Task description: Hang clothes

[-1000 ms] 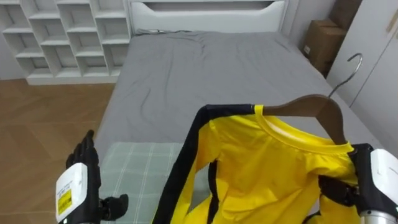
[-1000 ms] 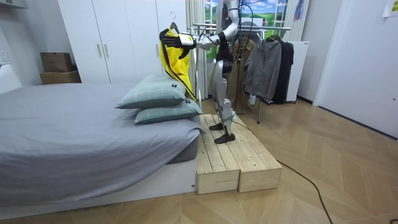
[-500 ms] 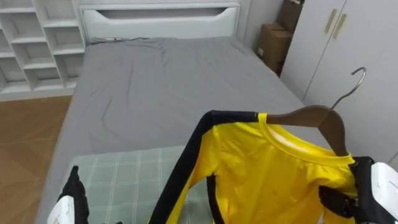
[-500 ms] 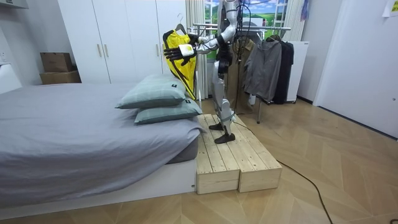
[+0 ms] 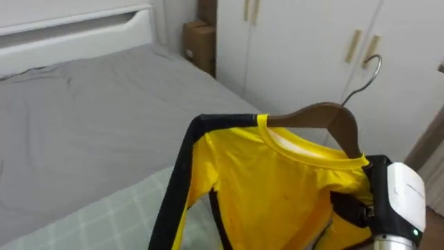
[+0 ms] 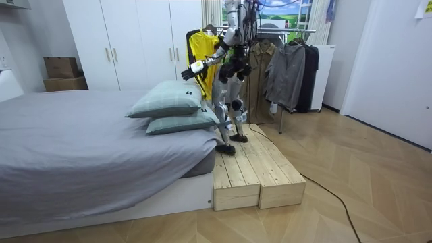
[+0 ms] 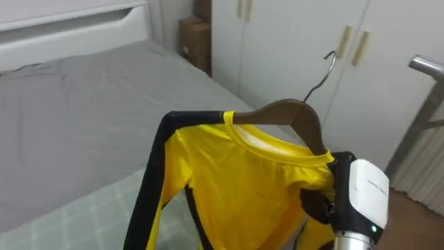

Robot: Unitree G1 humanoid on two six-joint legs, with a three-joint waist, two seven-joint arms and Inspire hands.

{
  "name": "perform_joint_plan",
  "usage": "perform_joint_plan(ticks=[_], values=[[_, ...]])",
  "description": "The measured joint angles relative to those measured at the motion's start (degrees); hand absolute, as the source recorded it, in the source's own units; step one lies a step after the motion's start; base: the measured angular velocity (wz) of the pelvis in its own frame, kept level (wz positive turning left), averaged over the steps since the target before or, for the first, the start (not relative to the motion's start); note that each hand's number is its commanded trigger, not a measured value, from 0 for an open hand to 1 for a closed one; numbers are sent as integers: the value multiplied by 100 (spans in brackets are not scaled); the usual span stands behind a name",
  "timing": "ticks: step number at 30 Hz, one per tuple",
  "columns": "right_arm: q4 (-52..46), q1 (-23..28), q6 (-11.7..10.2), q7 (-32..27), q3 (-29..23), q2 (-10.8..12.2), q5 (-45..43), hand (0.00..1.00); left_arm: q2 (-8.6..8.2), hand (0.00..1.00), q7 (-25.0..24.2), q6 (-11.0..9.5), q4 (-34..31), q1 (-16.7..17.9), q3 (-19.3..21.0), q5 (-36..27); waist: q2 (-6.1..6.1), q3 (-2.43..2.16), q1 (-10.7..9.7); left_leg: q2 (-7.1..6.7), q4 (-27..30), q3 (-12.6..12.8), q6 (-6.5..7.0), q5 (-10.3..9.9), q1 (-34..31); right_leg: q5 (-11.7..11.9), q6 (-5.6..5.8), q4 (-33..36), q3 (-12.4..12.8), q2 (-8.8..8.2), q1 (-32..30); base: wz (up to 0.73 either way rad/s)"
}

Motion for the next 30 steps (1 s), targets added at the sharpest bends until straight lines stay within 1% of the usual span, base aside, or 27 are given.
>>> perform_joint_plan(ticks=[1,2,3,4,5,6,7,8,9,10,11,12,13,14,16,18,20,22,26,30], values=[[0,-47,-1,0,12,-1,-23,100,-26,0,2,0,20,-55,2,-93,34,-1,-20,-60,-397,-286,-34,118,-20,22,30,3,270,90,0,-130],[-2,-97,0,-2,0,-38,-41,100,-58,0,2,0,127,-169,-6,-113,125,-16,-35,-61,-682,-417,-37,368,-29,30,62,-24,464,181,13,-120],[-1,-106,0,-6,-4,-63,-40,100,-60,0,2,2,191,-223,-26,-113,163,-28,-45,-76,-710,-452,-19,574,-9,19,93,-20,541,230,10,-101],[-5,-99,7,-12,-11,-50,-36,100,-14,0,9,10,286,-354,-55,-120,94,-57,-89,-98,-801,-268,-30,631,118,-10,160,5,656,208,-9,-92],[-36,-101,7,-14,-15,-74,-26,100,-3,0,75,11,317,-453,-98,-126,38,-51,-131,-135,-948,-36,14,658,223,-29,206,5,507,124,-63,-87],[-63,-101,6,-14,-15,-91,-17,100,-1,0,114,11,319,-483,-132,-145,21,-51,-154,-151,-984,58,28,656,265,-35,224,2,375,66,-93,-76],[-85,-90,1,-45,-13,-138,9,100,7,0,162,11,332,-525,-237,-168,30,-29,-196,-165,-997,209,85,617,330,-44,253,-32,229,-17,-100,-67],[-84,-53,4,-131,-21,-183,50,100,28,0,188,9,334,-548,-363,-168,38,-27,-207,-169,-1051,348,112,592,394,-35,286,-95,183,-62,-86,-59],[-85,-47,4,-174,-32,-188,62,100,47,0,190,7,334,-558,-401,-166,31,-23,-230,-176,-1081,387,126,585,413,-33,300,-113,195,-77,-87,-39],[-86,-45,4,-249,-48,-190,64,100,81,0,190,8,336,-568,-444,-177,20,-19,-313,-193,-1163,464,138,590,444,-24,327,-181,238,-99,-86,-29],[-89,-49,4,-305,-77,-192,73,100,119,0,189,8,336,-565,-499,-177,16,-13,-354,-198,-1223,549,156,590,476,-16,342,-217,270,-110,-100,-26],[-90,-44,4,-310,-93,-191,63,100,130,0,187,8,337,-559,-507,-173,17,-13,-366,-198,-1238,590,170,581,485,-12,351,-243,271,-119,-101,-36],[-91,-39,5,-310,-167,-190,8,100,137,0,189,7,361,-568,-498,-162,27,-13,-371,-181,-1244,696,193,546,496,4,367,-288,168,-147,-133,-52],[-92,-56,4,-310,-232,-194,-42,100,170,0,191,8,385,-571,-496,-160,25,-14,-340,-160,-1243,850,199,500,506,19,361,-286,-151,-208,-223,-58],[-93,-64,5,-309,-274,-209,-104,100,217,0,194,8,451,-571,-463,-160,23,-14,-331,-144,-1241,1025,209,442,531,23,354,-283,-451,-296,-293,-52],[-97,-66,8,-309,-283,-207,-8,100,231,0,185,6,460,-553,-334,-168,16,-10,-298,-127,-1267,1203,220,420,600,22,354,-296,-443,-282,-290,-51],[-133,-106,9,-309,-284,-205,96,100,255,0,182,5,460,-561,-178,-175,12,-7,-251,-116,-1306,1464,235,389,728,27,346,-349,-531,-288,-283,-59],[-271,-104,17,-308,-280,-191,188,100,289,0,179,-6,540,-617,-90,-174,11,-6,-246,-117,-1361,1556,236,388,784,29,344,-366,-544,-285,-272,-34],[-546,-147,18,-309,-289,-192,215,100,303,0,71,-6,641,-670,10,-172,-19,-3,-218,-124,-1375,1590,236,388,810,31,344,-397,-462,-230,-270,-13],[-575,-150,17,-296,-285,-192,200,100,302,0,-61,-6,758,-648,2,-149,-13,0,-196,-112,-1401,1611,236,388,860,43,326,-480,-466,-220,-206,-1]])
